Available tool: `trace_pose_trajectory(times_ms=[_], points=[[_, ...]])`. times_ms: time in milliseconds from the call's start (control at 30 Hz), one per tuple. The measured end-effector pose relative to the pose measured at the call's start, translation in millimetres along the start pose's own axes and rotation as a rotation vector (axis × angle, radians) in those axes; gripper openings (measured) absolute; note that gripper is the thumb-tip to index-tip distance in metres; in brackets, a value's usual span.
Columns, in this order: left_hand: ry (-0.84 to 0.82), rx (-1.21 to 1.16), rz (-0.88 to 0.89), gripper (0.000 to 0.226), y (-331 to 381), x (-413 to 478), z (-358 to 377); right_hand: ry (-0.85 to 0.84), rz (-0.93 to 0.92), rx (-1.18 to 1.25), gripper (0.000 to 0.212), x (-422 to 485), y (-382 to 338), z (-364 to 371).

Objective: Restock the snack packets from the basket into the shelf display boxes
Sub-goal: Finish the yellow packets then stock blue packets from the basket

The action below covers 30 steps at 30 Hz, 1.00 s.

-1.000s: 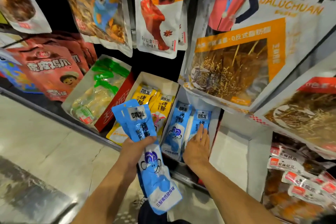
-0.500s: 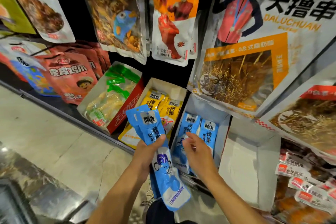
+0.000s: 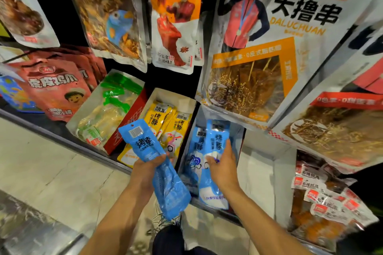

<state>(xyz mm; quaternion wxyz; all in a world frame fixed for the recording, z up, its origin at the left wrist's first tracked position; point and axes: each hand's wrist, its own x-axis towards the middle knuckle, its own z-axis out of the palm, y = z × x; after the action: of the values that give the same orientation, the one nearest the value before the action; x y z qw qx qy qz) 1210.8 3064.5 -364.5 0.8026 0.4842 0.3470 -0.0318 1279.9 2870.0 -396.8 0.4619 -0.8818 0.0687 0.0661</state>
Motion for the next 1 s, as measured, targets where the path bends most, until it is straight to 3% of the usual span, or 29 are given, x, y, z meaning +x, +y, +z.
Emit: trace_pose_trajectory(times_ms=[100,200,300,400,467,567,667,800,900,1000], points=[[0.017,-0.003,-0.012,0.021,-1,-3,6,0.048,0.013,-0.425,0.078,27,20,5],[-0.024,0.003,-0.005,0.019,0,-7,13,-0.071,-0.016,-0.827,0.075,36,43,19],[-0.028,0.028,-0.017,0.019,-1,-8,18,-0.11,-0.054,-0.918,0.07,36,59,25],[-0.019,0.041,-0.041,0.027,-3,-2,15,-0.027,-0.106,-0.797,0.066,32,47,26],[0.001,0.007,-0.065,0.033,-6,5,7,-0.08,-0.149,-0.467,0.052,15,21,27],[-0.036,-0.093,-0.115,0.05,-7,11,3,-0.418,-0.088,0.15,0.047,-27,-22,22],[-0.166,-0.147,-0.179,0.082,-10,10,11,-0.695,-0.073,0.31,0.044,-59,-32,18],[-0.247,-0.062,-0.16,0.081,-9,-2,23,-0.54,-0.059,0.398,0.045,-62,-26,14],[-0.183,0.284,0.056,0.068,-3,-13,28,-0.378,0.04,0.491,0.053,-48,-26,4],[0.041,0.884,0.437,0.061,-6,-8,16,-0.292,0.066,0.369,0.077,-32,-28,-8]])
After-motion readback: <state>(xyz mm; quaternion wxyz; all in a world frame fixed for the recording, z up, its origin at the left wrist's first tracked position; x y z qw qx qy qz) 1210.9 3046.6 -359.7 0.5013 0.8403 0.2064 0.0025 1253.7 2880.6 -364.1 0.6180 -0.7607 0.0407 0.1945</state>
